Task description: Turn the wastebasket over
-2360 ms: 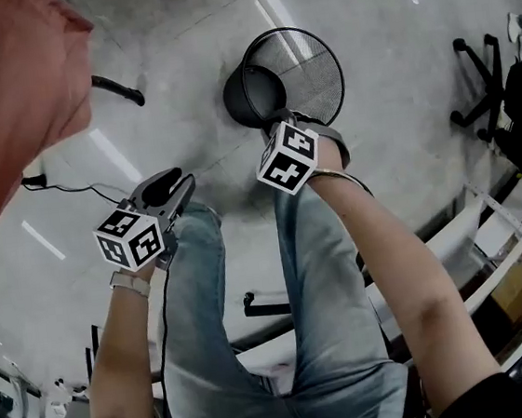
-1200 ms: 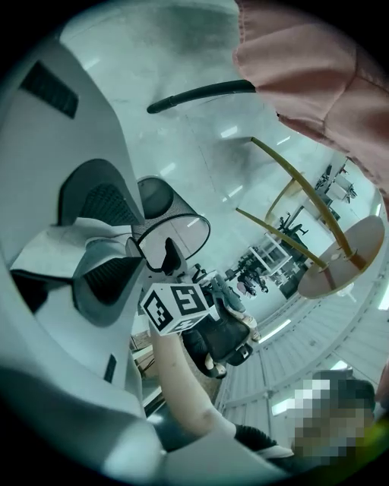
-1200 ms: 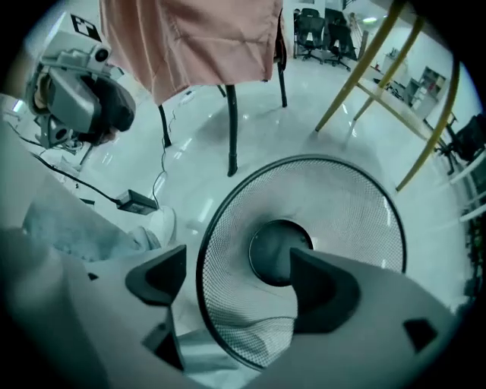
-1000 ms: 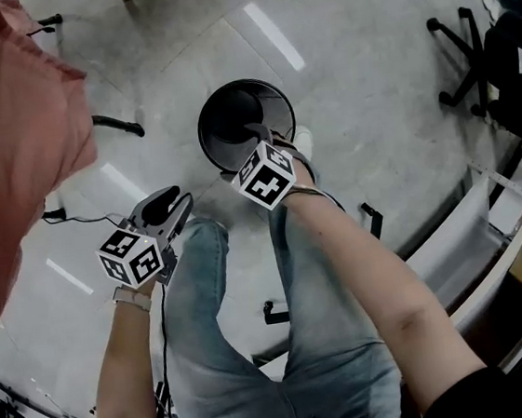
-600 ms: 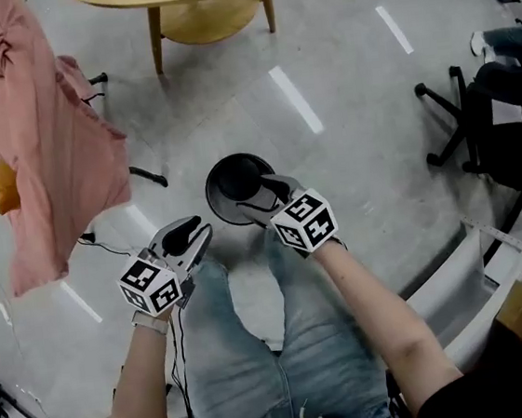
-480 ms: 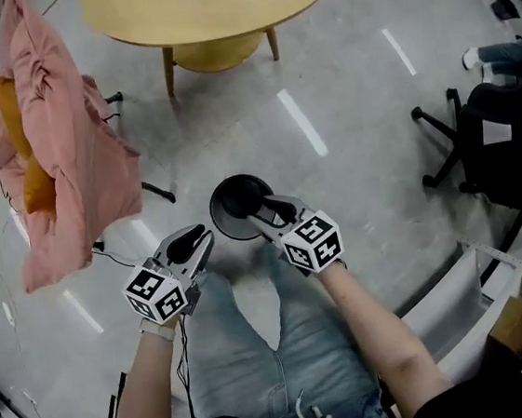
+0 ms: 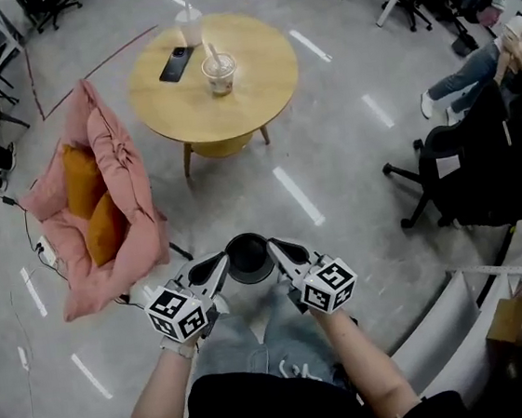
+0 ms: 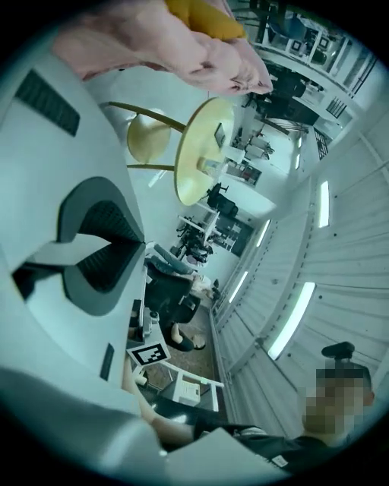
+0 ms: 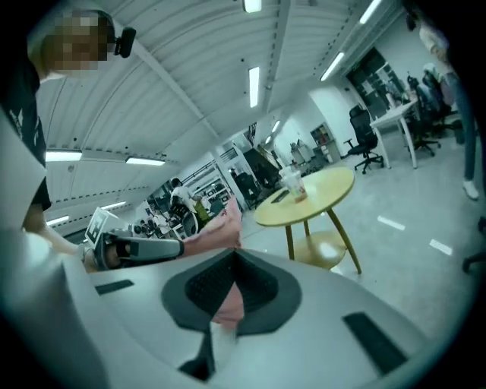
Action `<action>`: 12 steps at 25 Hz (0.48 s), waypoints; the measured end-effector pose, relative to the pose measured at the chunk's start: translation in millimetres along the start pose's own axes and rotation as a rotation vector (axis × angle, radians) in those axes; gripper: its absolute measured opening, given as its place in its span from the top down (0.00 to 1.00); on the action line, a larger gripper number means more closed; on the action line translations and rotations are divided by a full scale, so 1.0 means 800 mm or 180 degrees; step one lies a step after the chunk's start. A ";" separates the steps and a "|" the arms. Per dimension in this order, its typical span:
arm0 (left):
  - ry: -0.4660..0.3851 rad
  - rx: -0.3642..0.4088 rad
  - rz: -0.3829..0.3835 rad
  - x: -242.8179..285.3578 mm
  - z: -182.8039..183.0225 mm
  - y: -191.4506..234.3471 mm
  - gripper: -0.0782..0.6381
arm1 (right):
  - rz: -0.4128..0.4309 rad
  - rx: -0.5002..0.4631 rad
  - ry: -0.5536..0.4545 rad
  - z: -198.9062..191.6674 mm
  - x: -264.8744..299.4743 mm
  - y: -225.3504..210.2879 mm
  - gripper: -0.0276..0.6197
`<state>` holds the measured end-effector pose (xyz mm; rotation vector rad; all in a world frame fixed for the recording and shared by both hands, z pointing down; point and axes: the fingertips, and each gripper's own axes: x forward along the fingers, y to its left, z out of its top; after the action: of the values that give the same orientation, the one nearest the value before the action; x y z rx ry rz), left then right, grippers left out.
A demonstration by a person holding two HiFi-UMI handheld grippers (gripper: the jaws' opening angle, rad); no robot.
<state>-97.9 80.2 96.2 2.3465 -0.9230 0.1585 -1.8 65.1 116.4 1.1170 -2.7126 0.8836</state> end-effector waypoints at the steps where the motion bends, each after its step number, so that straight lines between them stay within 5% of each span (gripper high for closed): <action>1: -0.0033 0.0030 -0.0078 -0.008 0.013 -0.011 0.87 | -0.0039 -0.0071 -0.0093 0.014 -0.004 0.014 0.94; 12: -0.0266 0.0479 -0.0620 -0.079 0.098 -0.109 0.87 | -0.0354 -0.0480 -0.0788 0.113 -0.081 0.160 0.94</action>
<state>-96.8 121.8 -30.7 2.5839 -0.7374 0.0527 -27.4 129.5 -38.2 1.4118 -2.8150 0.5476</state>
